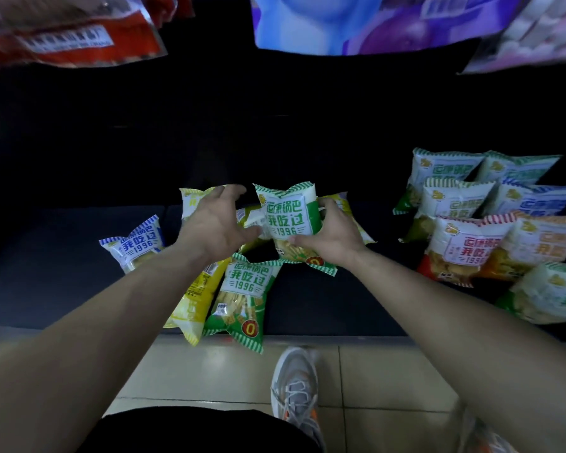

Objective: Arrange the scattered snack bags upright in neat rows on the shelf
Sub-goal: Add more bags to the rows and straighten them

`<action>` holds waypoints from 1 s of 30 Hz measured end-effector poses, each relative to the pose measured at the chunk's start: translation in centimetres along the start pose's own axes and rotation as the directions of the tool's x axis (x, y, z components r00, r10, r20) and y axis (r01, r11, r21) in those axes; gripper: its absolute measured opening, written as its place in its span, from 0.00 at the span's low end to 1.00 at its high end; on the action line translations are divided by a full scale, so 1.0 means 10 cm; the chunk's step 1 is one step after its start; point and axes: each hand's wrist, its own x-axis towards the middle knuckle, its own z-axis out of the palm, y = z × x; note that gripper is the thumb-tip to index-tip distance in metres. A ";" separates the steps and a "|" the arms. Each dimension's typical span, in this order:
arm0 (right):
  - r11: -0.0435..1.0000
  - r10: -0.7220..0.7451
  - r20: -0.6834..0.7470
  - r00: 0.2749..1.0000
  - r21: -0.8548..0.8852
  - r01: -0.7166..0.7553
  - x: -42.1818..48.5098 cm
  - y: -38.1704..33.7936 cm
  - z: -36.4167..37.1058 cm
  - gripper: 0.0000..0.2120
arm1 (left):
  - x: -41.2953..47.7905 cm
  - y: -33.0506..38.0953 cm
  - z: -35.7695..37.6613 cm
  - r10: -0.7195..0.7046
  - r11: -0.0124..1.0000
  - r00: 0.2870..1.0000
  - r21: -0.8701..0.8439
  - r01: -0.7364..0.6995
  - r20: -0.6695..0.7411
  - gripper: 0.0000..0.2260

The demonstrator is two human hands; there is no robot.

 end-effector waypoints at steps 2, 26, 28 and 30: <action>0.999 -0.038 0.045 0.998 -0.035 0.040 -0.14 -0.02 -0.28 0.42 | -0.04 0.13 -0.02 0.052 0.999 0.999 -0.015 -0.052 0.004 0.41; 0.913 0.067 0.018 0.998 -0.404 -0.055 -1.61 1.46 -2.60 0.25 | -0.17 2.36 0.80 0.353 0.910 0.839 0.055 -0.410 0.413 0.36; 0.894 0.092 -0.007 0.996 -0.440 -0.085 -1.68 1.67 -2.76 0.22 | -0.14 2.53 1.05 0.351 0.891 0.828 0.116 -0.439 0.436 0.38; 0.891 0.115 -0.038 0.993 -0.438 -0.120 -1.72 1.85 -2.89 0.22 | -0.14 2.68 1.29 0.355 0.871 0.820 0.160 -0.464 0.449 0.40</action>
